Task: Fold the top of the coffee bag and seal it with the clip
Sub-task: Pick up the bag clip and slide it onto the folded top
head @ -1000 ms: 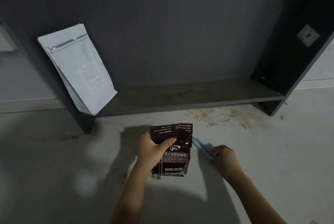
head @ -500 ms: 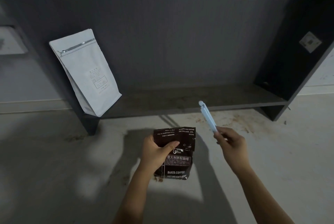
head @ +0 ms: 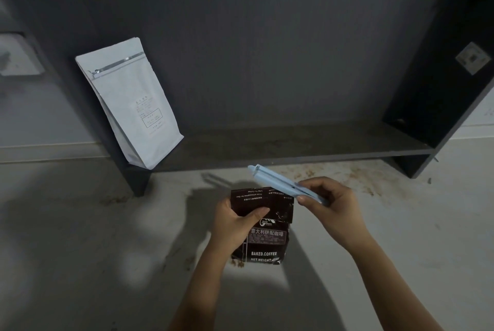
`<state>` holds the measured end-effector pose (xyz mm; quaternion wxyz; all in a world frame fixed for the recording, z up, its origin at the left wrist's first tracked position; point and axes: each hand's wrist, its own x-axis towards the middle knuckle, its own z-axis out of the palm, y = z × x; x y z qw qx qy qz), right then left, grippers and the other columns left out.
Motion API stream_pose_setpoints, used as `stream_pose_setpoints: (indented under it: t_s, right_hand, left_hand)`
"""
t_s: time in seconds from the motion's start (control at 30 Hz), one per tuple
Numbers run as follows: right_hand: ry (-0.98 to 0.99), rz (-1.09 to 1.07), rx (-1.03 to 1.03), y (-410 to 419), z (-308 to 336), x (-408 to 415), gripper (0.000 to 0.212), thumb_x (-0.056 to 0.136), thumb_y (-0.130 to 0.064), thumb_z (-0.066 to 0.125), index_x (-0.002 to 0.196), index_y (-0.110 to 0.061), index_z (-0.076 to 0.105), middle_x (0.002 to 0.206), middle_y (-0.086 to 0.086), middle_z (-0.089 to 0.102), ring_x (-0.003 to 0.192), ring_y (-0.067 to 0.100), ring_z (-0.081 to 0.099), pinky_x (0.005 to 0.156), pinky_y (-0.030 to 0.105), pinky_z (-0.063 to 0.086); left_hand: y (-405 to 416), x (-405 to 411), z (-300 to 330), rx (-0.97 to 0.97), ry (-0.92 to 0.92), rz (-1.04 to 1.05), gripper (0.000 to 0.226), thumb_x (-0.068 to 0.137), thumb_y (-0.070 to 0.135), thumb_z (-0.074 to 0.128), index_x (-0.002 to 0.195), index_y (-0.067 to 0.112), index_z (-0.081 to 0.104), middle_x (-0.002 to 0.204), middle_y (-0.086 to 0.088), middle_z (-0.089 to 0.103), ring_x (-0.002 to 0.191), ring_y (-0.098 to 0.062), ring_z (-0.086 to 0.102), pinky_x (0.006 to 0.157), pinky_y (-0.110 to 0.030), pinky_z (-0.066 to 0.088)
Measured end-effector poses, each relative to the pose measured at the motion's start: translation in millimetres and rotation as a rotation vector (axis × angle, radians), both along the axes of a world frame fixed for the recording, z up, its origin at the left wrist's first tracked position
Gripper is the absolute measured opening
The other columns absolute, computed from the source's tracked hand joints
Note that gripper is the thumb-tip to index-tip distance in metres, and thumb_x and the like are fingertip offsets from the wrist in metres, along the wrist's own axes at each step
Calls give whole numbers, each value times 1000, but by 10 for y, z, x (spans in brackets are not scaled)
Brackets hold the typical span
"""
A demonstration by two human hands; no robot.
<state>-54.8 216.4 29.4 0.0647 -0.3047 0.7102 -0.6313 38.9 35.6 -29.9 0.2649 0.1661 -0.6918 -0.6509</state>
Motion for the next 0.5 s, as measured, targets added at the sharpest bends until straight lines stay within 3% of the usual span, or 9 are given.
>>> stream_pose_setpoints:
  t_s: [0.1, 0.2, 0.37, 0.5]
  right_hand:
    - [-66, -5, -16, -16, 3, -3, 34, 67, -6, 77, 87, -29, 64, 78, -13, 74, 73, 5, 68, 64, 11, 51]
    - [-136, 27, -20, -46, 11, 30, 40, 65, -4, 78, 91, -29, 60, 78, -9, 76, 75, 9, 70, 62, 14, 53]
    - [-239, 136, -42, -180, -12, 136, 46, 67, 6, 74, 95, -25, 55, 77, -3, 76, 72, 15, 71, 58, 19, 55]
    - [-270, 155, -57, -284, -5, 177, 45, 68, 6, 73, 95, -24, 54, 73, -1, 76, 67, 15, 71, 54, 20, 55]
  left_hand:
    - [-12, 7, -14, -2, 1, -11, 30, 53, 25, 88, 79, 19, 73, 78, 7, 78, 75, -15, 74, 63, -25, 57]
    - [-3, 24, 11, -4, 20, -24, 34, 52, 37, 85, 81, 25, 74, 82, 6, 78, 78, -17, 74, 66, -28, 59]
    - [12, 50, 46, -78, 65, -36, 22, 60, 30, 84, 78, 34, 73, 80, 18, 76, 73, -3, 72, 61, -12, 53]
    - [15, 54, 32, -60, 78, -35, 23, 61, 27, 85, 80, 33, 73, 82, 17, 76, 74, -3, 72, 62, -11, 53]
